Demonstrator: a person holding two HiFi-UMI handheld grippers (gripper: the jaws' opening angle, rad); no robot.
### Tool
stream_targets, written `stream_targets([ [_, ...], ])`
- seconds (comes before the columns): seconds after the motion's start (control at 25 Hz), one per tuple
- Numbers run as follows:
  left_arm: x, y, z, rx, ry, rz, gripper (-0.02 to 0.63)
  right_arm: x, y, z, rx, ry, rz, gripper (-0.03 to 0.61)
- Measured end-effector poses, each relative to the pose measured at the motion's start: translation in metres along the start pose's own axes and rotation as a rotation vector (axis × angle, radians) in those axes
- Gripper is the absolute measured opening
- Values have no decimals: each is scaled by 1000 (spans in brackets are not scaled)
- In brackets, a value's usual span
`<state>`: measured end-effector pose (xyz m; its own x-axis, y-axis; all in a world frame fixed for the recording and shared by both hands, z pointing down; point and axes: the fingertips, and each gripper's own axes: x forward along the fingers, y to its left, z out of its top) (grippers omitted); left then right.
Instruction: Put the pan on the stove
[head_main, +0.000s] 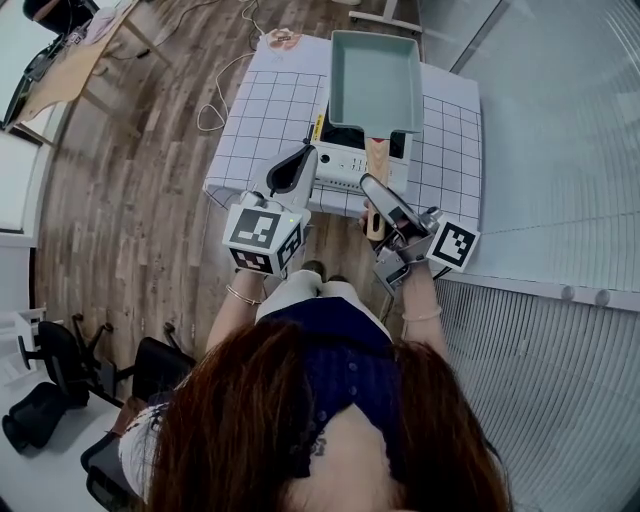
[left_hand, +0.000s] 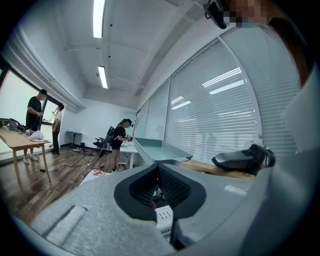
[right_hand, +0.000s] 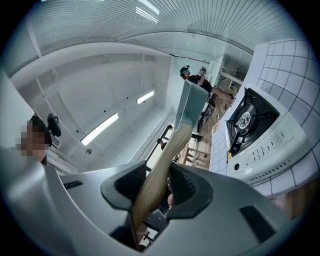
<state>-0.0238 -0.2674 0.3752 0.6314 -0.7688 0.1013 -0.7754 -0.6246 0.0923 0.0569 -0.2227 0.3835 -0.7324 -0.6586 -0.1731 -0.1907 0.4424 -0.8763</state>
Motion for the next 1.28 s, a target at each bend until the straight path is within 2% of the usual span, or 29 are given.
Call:
stream_targets([
  [1.28, 26, 17, -28, -36, 71, 29, 11, 3, -75, 5, 52, 0, -57, 147],
])
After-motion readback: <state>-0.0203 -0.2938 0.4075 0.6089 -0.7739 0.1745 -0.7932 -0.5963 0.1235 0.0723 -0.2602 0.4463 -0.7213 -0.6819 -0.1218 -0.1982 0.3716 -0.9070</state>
